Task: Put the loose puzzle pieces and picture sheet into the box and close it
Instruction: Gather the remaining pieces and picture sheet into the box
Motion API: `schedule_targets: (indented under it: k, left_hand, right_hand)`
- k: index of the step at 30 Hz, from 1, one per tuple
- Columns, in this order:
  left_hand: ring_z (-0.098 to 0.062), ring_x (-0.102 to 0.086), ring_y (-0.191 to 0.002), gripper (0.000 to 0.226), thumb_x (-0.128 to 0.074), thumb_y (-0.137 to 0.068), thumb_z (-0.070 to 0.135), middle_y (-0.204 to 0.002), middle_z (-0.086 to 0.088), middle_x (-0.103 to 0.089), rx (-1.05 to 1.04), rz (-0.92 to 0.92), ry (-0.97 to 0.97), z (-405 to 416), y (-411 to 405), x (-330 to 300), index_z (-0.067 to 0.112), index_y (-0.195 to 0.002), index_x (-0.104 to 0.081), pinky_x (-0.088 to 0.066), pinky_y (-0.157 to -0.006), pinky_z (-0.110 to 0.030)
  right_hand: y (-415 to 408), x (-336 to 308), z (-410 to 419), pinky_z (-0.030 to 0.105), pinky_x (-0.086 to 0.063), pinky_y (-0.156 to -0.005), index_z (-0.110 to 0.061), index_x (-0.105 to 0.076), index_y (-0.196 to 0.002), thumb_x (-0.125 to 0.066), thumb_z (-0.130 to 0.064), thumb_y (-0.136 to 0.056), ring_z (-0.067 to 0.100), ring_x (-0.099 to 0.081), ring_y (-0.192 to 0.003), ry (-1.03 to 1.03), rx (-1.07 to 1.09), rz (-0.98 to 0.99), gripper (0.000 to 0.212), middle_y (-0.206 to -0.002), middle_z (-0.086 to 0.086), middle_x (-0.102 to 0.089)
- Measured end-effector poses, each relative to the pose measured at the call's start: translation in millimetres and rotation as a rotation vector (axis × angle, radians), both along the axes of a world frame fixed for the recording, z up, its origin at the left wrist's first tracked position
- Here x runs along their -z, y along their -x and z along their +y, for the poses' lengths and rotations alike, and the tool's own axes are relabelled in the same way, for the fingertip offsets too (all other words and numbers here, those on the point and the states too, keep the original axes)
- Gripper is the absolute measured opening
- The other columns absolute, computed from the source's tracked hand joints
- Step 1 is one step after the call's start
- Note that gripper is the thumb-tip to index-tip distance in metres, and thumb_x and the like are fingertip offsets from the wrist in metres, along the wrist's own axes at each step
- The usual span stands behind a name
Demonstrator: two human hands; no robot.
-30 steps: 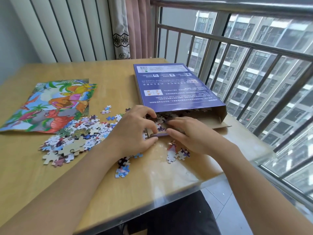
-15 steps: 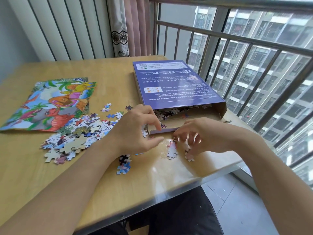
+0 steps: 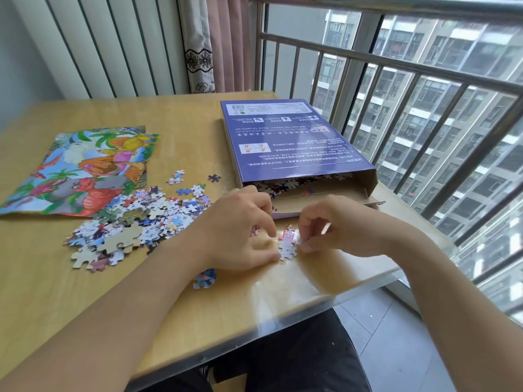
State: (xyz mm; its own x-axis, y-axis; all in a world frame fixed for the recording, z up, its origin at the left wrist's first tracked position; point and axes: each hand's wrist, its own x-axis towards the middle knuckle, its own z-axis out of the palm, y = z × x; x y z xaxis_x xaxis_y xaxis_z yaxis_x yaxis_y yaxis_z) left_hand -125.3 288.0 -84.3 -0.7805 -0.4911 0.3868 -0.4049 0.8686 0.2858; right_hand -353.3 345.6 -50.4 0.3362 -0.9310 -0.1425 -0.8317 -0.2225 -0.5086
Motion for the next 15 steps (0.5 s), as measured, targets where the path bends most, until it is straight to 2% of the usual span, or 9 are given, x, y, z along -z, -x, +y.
schedule_targets:
  k: [3,5,7,9,11,13,15]
  left_hand:
    - [-0.002,-0.044,-0.077,0.012,-0.076,-0.071,0.041,-0.077,0.022,-0.045,-0.009,0.043,-0.019,-1,-3,-2,0.030,-0.074,-0.074,-0.034,-0.072,-0.019]
    - [-0.005,-0.046,-0.077,0.006,-0.076,-0.070,0.035,-0.078,0.017,-0.051,-0.027,0.077,-0.029,-3,-6,-3,0.030,-0.073,-0.073,-0.038,-0.071,-0.022]
    - [-0.006,-0.048,-0.078,0.005,-0.074,-0.069,0.032,-0.080,0.013,-0.056,-0.041,0.082,-0.045,-5,-8,-3,0.030,-0.074,-0.074,-0.042,-0.070,-0.025]
    - [-0.006,-0.049,-0.079,0.008,-0.072,-0.070,0.033,-0.080,0.013,-0.056,-0.046,0.070,-0.063,-6,-10,-3,0.030,-0.076,-0.075,-0.044,-0.070,-0.027]
    - [-0.005,-0.049,-0.079,0.009,-0.072,-0.070,0.036,-0.078,0.016,-0.054,-0.033,0.072,-0.081,-4,-9,-3,0.031,-0.077,-0.075,-0.045,-0.071,-0.027]
    - [-0.004,-0.049,-0.079,0.007,-0.075,-0.070,0.037,-0.074,0.019,-0.049,-0.004,0.072,-0.086,-3,-8,-5,0.034,-0.076,-0.074,-0.044,-0.070,-0.026]
    - [-0.004,-0.048,-0.078,0.007,-0.076,-0.070,0.037,-0.074,0.020,-0.047,0.013,0.065,-0.084,-1,-7,-5,0.035,-0.076,-0.073,-0.044,-0.069,-0.026]
  right_hand:
    - [-10,2,-7,0.020,-0.050,-0.063,-0.015,-0.074,-0.093,-0.082,-0.007,-0.081,0.011,-0.067,-0.068,-0.012,0.015,-0.297,0.017,-0.078,0.000,-0.072]
    - [-19,8,-11,0.017,-0.051,-0.065,-0.012,-0.075,-0.105,-0.082,0.001,-0.079,0.014,-0.070,-0.072,-0.053,0.008,-0.379,0.030,-0.082,0.005,-0.074]
    - [-22,9,-12,0.012,-0.049,-0.065,-0.017,-0.076,-0.112,-0.082,0.001,-0.077,0.007,-0.071,-0.077,0.006,-0.029,-0.262,0.040,-0.086,-0.003,-0.076]
    - [-18,3,-11,0.014,-0.050,-0.069,-0.022,-0.076,-0.115,-0.085,-0.008,-0.076,-0.003,-0.066,-0.079,0.141,-0.074,-0.056,0.042,-0.088,-0.012,-0.073]
    - [-16,-4,-11,0.021,-0.052,-0.075,-0.032,-0.072,-0.120,-0.086,-0.020,-0.077,-0.001,-0.061,-0.084,0.177,-0.130,0.142,0.047,-0.099,-0.015,-0.072]
    - [-17,-8,-13,0.031,-0.052,-0.081,-0.041,-0.065,-0.126,-0.084,-0.021,-0.079,0.005,-0.059,-0.090,0.119,-0.191,0.294,0.055,-0.113,-0.013,-0.070]
    - [-22,-11,-15,0.034,-0.050,-0.083,-0.042,-0.061,-0.130,-0.082,-0.020,-0.081,0.008,-0.057,-0.090,0.062,-0.250,0.381,0.057,-0.119,-0.013,-0.068]
